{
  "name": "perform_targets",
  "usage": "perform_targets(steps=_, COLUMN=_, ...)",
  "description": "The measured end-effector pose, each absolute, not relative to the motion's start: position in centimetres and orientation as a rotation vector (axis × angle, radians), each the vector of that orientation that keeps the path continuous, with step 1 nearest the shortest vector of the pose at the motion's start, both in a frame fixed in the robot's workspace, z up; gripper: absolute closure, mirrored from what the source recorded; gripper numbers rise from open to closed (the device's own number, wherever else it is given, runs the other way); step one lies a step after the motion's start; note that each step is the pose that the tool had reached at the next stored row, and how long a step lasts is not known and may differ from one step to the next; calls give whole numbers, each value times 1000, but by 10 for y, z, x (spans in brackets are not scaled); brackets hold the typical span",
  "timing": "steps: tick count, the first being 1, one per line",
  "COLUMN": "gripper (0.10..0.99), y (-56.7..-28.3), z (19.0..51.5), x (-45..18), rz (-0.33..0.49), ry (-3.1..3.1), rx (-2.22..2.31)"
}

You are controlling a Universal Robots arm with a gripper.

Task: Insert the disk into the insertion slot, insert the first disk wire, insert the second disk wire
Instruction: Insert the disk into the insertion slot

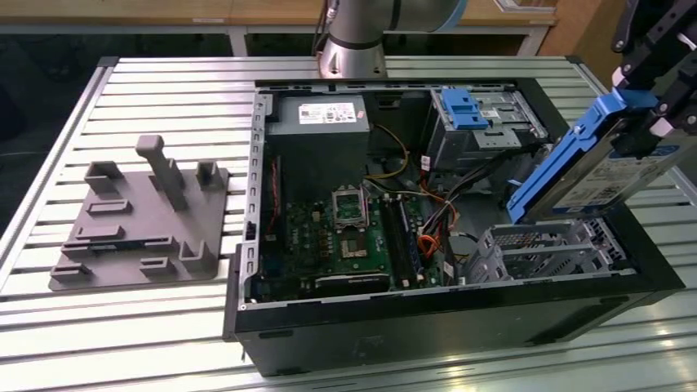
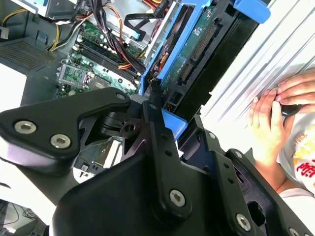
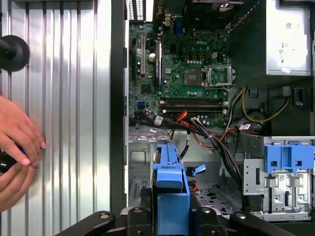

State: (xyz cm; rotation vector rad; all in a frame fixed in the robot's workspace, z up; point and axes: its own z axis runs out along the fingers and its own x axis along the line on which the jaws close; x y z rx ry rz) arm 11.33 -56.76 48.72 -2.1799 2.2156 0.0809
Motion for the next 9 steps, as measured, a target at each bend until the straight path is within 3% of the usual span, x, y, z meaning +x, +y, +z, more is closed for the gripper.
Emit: perform_targets(steps=9, gripper=722, y=-558, z=484, x=114, rz=68, ry=2222, rx=-2186)
